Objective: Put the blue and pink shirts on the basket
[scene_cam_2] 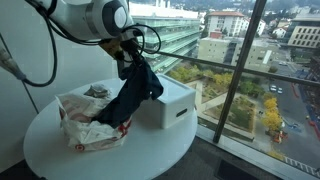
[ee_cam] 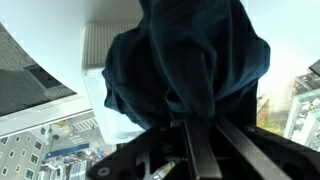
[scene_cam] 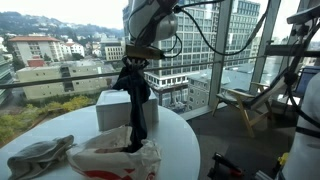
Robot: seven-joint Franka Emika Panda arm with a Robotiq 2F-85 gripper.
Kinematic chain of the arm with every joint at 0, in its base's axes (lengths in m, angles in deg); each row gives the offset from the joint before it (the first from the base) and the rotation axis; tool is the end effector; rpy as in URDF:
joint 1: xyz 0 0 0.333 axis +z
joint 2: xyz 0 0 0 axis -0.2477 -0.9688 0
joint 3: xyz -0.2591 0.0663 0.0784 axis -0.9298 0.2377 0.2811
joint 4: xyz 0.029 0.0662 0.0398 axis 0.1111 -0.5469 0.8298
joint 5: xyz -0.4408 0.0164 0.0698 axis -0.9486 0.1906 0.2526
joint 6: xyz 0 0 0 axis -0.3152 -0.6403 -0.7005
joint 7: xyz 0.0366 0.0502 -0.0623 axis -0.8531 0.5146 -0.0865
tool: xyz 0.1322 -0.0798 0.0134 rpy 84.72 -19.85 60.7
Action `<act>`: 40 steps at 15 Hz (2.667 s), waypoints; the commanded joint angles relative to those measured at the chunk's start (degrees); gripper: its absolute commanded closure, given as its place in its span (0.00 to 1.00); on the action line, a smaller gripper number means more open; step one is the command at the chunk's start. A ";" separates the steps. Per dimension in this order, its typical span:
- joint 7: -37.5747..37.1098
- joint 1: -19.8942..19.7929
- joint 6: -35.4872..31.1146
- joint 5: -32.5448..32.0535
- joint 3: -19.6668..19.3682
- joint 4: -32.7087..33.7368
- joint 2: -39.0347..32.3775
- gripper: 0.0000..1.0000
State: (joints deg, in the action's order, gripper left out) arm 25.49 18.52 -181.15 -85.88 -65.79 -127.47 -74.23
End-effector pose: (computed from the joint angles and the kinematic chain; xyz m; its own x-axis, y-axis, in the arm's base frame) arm 0.6444 -0.0180 0.3352 0.7221 -0.5143 0.4626 -0.4950 -0.8513 -0.1738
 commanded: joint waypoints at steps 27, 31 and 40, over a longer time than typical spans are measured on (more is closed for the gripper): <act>-15.34 12.30 35.48 -30.62 -3.49 54.84 -24.10 0.90; -20.58 11.27 37.44 -33.95 -6.65 54.25 -28.97 0.91; -22.32 6.32 46.89 -20.25 -2.16 52.92 -30.54 0.34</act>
State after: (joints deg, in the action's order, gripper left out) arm 3.90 24.91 -138.92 -109.10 -68.51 -75.01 -106.41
